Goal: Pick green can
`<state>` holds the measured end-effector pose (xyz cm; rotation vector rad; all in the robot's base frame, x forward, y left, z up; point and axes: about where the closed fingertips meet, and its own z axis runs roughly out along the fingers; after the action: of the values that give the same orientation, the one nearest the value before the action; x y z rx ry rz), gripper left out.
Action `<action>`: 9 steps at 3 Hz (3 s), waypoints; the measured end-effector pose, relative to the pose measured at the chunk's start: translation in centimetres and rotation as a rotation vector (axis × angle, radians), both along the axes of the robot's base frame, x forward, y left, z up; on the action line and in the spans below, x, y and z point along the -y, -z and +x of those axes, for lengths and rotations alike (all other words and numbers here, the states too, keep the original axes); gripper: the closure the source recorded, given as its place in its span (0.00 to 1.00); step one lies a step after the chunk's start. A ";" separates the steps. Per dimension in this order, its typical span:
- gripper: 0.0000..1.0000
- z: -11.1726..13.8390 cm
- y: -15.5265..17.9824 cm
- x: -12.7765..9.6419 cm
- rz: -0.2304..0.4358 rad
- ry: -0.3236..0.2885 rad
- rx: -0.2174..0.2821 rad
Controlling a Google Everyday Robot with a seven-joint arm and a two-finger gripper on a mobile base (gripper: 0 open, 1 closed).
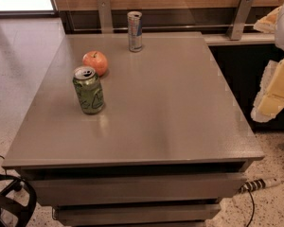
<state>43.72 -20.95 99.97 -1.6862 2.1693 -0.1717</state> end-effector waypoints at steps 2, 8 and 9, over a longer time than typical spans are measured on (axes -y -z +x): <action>0.00 1.2 0.7 -1.2 0.125 -0.021 -0.002; 0.00 8.7 3.0 -17.6 0.875 -0.128 0.172; 0.00 10.4 5.7 -20.5 0.984 -0.175 0.140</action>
Offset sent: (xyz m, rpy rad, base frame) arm 0.0250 0.0224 -0.0096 0.2643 0.0081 0.0341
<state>54.15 -0.43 94.26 -1.1938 1.5470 0.6911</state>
